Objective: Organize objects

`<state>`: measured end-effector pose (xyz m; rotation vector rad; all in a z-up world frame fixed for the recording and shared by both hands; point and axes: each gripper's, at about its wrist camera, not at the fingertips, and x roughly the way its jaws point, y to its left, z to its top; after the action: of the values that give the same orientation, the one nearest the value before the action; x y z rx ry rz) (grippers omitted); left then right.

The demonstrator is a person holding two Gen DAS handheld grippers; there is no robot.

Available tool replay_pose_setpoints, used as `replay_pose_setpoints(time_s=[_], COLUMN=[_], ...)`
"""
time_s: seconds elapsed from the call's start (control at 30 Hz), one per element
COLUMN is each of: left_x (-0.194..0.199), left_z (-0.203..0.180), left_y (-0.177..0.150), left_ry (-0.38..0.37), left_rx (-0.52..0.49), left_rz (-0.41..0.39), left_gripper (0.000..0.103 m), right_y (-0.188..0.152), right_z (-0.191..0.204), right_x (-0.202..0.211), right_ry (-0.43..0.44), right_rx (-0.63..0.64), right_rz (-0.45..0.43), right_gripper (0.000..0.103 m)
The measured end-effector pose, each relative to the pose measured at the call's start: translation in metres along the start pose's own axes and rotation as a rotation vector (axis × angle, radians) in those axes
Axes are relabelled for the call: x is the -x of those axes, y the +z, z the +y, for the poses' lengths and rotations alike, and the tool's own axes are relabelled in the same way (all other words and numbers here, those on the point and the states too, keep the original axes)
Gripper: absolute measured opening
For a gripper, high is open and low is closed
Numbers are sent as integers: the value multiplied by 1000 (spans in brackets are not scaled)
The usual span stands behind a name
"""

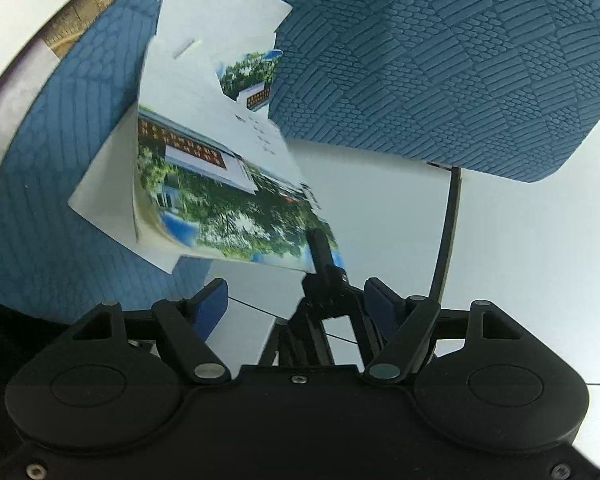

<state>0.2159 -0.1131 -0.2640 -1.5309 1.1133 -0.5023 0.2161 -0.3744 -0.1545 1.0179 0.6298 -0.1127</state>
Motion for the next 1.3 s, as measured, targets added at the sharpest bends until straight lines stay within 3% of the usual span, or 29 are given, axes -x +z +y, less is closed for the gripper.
replay_pose_setpoints(time_s=[0.17,0.23,0.33,0.37,0.5,0.83,1.0,1.3], left_x=[13,17,20,23,37,77,100,156], left_z=[10,15,20,22,22,-17,-43,-74], left_y=[3,6,9,10,8,5,4,8], left_ry=[16,27,51,61,80,56,24,1], left_rx=[34,51,44,39,17,-81,-133,-219], left_rz=[-67,-88,-104,-112,-136,-180,-199,-254], left_gripper=[65,56,36,25,12,8,8,7], right_y=[-7,-9,-12,-13,-20,-29,-29,-37], right_z=[1,-1,-4,-4,-1,20,39,58], right_x=[13,17,24,26,32,49,59,65], right_ry=[6,8,4,8,5,36,96,249], right_rx=[-3,-11,-15,-13,14,56,61,55], right_rz=[-16,-14,-11,-8,1,6,7,106], right_gripper=[4,4,4,4,4,5,5,5])
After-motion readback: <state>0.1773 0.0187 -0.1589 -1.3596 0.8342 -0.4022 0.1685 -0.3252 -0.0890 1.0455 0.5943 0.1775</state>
